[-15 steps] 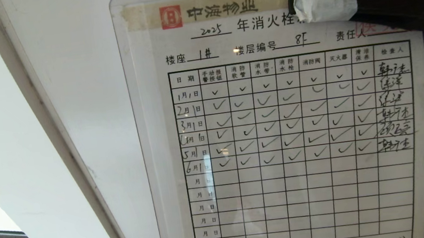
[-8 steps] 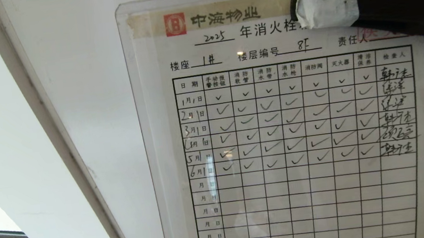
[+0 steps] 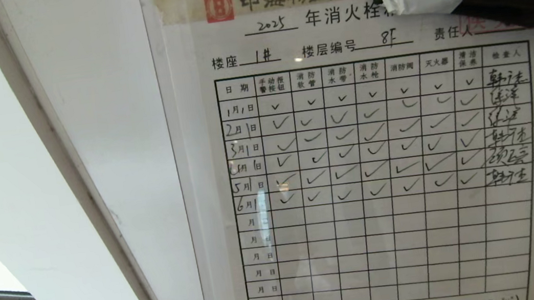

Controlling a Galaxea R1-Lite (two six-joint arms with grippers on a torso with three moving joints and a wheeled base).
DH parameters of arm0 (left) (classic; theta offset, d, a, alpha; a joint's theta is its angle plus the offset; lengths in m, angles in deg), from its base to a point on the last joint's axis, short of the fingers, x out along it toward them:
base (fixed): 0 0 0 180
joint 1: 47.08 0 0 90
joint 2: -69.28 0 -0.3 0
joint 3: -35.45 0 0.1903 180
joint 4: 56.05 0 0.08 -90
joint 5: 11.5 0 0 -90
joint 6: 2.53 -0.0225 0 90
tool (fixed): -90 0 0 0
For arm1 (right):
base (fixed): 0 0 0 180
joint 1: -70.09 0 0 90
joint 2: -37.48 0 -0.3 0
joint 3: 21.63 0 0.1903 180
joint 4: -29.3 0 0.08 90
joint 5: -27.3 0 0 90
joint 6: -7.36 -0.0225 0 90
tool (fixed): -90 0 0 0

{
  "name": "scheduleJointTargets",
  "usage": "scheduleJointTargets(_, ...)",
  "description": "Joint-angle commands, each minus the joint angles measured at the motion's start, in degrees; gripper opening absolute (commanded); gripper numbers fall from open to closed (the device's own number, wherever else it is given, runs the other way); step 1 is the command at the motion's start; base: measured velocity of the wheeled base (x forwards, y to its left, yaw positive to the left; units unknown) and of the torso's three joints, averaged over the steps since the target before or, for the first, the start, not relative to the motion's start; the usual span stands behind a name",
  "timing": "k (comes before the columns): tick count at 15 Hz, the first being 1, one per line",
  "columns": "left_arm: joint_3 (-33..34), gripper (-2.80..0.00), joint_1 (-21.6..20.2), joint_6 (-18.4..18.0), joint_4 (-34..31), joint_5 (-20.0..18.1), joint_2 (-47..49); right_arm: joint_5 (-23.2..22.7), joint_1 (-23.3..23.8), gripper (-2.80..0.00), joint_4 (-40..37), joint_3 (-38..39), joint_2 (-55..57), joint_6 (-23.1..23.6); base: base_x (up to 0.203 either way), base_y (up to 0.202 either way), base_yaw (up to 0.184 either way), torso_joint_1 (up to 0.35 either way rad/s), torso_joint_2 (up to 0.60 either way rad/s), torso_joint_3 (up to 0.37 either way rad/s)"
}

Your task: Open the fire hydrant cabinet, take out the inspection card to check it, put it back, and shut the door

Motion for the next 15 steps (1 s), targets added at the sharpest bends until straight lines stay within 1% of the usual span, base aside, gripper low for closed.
scheduleJointTargets(1,0.0,-2.8,0.0,0.0,0.0,0.0,0.1,-0.3,0.0,-2.8,0.0,-0.6,-0.5,-0.1,0.0,0.0,0.0,0.0,0.0,0.0)
scheduleJointTargets(15,0.0,-2.8,0.0,0.0,0.0,0.0,0.1,-0.2,0.1,-2.8,-0.1,-4.0,-0.1,-0.1,0.0,0.0,0.0,0.0,0.0,0.0)
